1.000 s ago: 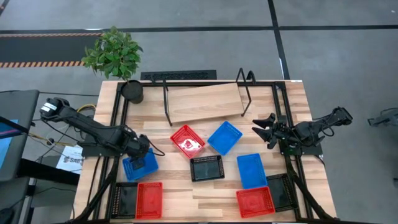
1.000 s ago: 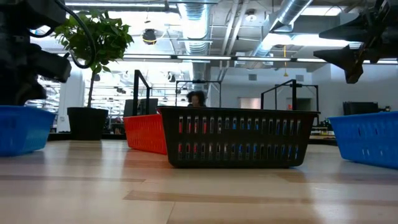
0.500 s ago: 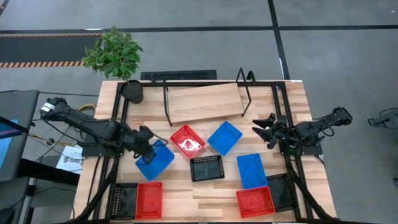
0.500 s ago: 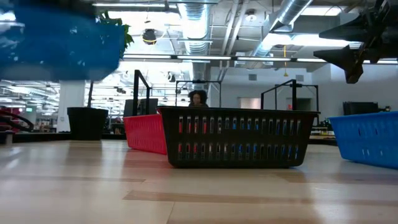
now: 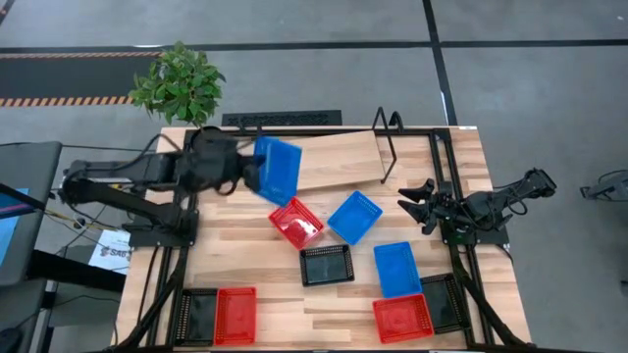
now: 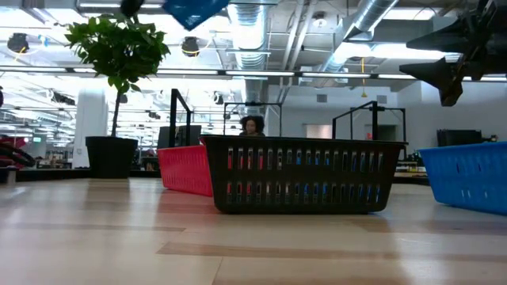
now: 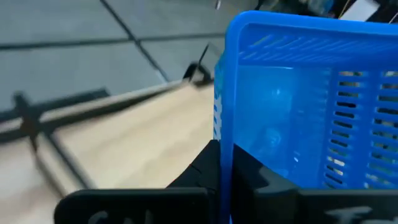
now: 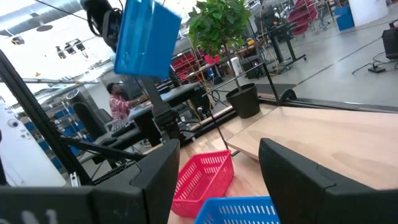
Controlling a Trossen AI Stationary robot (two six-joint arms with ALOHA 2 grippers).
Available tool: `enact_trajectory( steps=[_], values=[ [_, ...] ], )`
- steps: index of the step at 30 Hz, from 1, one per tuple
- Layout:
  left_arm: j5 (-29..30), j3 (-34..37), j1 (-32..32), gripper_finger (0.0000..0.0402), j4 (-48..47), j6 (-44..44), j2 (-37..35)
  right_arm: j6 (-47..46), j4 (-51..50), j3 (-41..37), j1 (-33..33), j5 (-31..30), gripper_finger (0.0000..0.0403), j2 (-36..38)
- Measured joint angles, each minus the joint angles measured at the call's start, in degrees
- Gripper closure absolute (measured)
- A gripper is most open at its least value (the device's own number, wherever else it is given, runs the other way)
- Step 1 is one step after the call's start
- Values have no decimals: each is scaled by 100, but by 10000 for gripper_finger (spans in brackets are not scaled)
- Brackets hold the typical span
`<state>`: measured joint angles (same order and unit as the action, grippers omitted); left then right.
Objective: Stack baskets on shelf by color
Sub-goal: Put the bottom left blue bin on the shelf
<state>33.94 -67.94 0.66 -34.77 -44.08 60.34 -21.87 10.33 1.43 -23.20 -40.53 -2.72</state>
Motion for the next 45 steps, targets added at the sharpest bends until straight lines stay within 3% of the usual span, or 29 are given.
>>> enact_trajectory(
  steps=[4, 8, 14, 26, 29, 33, 36, 45],
  values=[
    [-397, -112, -731, 401, 800, 275, 452, -361, 6, 0, 32, -6, 158, 0],
    [-1213, -300, -1399, 401, 1449, 272, 1131, -709, 1, 0, 52, -11, 158, 2],
    [-2333, -681, -1857, 401, 2201, 121, 2373, -829, 0, 0, 48, -9, 158, 1],
    [-2179, -1711, -2052, 401, 2484, -408, 4568, -816, -3, 0, 48, -7, 159, 1],
    [-2457, -2039, -2159, 402, 2208, -641, 4980, -814, -3, 0, 48, -5, 159, 0],
    [-2712, -2405, -2285, 397, 1471, -1517, 5323, -815, -4, 0, 48, -2, 159, 0],
    [-2763, -2518, -2372, 389, 1094, -1671, 5442, -817, -6, 0, 48, -2, 159, 2],
    [-3134, -2540, -2643, 380, 1173, -2293, 5418, -817, 0, 0, 48, -2, 159, 2]
  ],
)
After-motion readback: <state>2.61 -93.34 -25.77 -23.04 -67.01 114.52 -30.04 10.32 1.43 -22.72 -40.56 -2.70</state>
